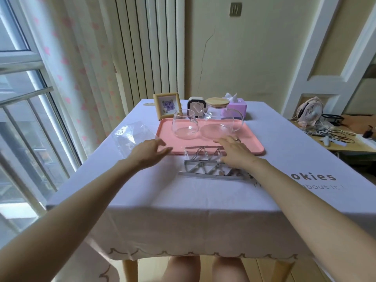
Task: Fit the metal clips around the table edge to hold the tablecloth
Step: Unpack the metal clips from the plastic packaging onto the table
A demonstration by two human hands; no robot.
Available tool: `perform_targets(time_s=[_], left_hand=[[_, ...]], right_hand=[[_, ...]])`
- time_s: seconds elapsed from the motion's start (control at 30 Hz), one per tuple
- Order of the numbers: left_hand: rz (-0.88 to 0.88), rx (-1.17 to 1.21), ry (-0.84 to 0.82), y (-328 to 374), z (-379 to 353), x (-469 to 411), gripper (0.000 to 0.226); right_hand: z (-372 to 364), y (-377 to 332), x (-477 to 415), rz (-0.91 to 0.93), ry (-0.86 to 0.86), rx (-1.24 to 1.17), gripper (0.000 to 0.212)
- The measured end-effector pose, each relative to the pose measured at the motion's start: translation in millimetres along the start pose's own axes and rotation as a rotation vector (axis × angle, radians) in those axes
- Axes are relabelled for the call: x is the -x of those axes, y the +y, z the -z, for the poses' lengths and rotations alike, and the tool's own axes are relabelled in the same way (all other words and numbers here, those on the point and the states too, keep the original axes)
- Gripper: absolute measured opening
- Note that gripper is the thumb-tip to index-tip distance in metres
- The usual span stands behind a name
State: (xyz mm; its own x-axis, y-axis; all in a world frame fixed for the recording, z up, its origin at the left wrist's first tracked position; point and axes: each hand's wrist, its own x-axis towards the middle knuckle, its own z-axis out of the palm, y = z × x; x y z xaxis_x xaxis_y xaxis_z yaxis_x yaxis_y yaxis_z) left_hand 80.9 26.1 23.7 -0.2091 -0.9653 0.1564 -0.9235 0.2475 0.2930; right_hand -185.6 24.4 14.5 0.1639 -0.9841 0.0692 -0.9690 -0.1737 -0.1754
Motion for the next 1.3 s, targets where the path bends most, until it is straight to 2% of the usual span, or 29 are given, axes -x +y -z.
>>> perform_targets(time_s=[0.07, 0.27, 0.37, 0.47, 0.53, 0.57, 0.67, 0.87, 0.97, 1.13, 1.2, 1.3], left_hand=[[-0.079, 0.036, -0.01, 15, -9, -7, 0.047], [-0.18, 0.056, -0.026, 40, -37, -33, 0.063], [-0.222, 0.009, 0.039, 46, -42, -40, 0.05], [-0.265, 0.03, 0.133, 46, -40, -42, 0.022], [-0.25, 0.144, 0.135, 43, -37, -42, 0.016], [-0.241, 0.189, 0.133, 42, -36, -41, 0.016], [-0.233, 0.245, 0.136, 42, -34, -37, 0.014], [-0.242, 0.259, 0.22, 49, -19, -28, 0.017], [-0.191, 0.333, 0.247, 38, -17, -27, 0.015], [-0.124, 0.563, 0.155, 27, -13, -24, 0.011], [-0.137, 0.514, 0.09, 29, -8, -21, 0.014], [-0.152, 0.36, 0.028, 37, 0, -18, 0.035]], right_hand=[[-8, 2, -4, 0.008, -0.034, -0.036, 0.065], [-9, 4, -5, 0.04, 0.061, 0.012, 0.067], [-9, 3, -3, 0.063, 0.164, -0.013, 0.065], [-3, 12, 0, -0.014, 0.227, -0.093, 0.043], [3, 23, 3, -0.084, 0.22, -0.181, 0.017], [5, 28, 6, -0.112, 0.195, -0.253, 0.01], [9, 34, 9, -0.122, 0.214, -0.449, 0.011], [16, 26, 10, -0.053, 0.393, -0.604, 0.027], [18, 28, 10, -0.123, 0.488, -0.778, 0.026], [24, 22, 15, -0.177, 0.436, -1.201, 0.018], [25, 17, 17, -0.187, 0.423, -1.261, 0.018], [25, 12, 19, -0.18, 0.399, -1.301, 0.021]])
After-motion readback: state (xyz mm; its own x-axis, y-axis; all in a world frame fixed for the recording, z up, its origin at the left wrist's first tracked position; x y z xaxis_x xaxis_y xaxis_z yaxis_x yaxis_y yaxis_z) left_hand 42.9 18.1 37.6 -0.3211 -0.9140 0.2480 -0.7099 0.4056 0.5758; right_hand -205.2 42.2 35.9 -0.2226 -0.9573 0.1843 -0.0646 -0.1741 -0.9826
